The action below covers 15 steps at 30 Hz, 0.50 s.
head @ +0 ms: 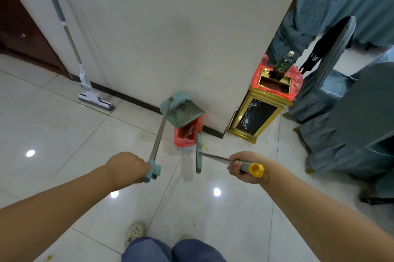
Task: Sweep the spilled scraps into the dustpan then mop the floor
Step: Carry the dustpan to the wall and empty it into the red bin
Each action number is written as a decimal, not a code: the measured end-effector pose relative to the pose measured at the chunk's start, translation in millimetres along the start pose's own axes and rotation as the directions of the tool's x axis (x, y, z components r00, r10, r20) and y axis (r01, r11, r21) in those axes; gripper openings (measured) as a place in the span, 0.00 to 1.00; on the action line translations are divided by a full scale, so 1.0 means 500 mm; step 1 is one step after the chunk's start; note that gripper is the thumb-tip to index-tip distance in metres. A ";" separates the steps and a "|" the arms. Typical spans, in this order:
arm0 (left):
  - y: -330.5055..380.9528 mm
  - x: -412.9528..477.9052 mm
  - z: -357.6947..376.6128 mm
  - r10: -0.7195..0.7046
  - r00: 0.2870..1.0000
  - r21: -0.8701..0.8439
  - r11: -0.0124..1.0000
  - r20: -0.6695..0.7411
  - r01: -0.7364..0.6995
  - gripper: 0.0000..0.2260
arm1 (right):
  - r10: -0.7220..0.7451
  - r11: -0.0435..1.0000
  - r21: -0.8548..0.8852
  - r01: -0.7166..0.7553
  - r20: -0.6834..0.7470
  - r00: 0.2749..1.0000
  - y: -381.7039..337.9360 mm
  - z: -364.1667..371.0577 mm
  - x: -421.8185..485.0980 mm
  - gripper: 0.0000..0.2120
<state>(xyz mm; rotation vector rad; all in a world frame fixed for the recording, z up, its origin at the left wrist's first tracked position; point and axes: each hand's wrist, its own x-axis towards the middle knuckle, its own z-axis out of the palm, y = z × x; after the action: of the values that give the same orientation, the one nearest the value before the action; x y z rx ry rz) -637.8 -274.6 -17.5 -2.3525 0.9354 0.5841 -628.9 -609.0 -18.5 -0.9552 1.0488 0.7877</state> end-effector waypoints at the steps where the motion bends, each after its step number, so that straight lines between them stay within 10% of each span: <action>1: -0.002 -0.003 0.003 -0.017 1.000 -0.025 1.000 -0.009 0.017 0.14 | -0.001 1.000 -0.002 0.001 0.000 1.000 0.000 0.010 0.009 0.09; 12: -0.045 -0.099 0.024 -0.272 0.916 -0.336 0.927 -0.296 0.166 0.15 | -0.005 1.000 0.022 0.004 0.060 0.998 0.007 0.074 0.065 0.02; 15: -0.048 -0.126 0.042 -0.443 0.884 -0.472 0.818 -0.149 0.330 0.16 | -0.009 1.000 -0.013 0.010 0.009 1.000 0.023 0.076 0.072 0.03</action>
<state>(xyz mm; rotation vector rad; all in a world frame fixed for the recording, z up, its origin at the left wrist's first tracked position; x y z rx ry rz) -666.5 -216.1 9.3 -2.9729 0.4089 0.3504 -614.7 -566.7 -47.9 -0.9660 1.0321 0.7909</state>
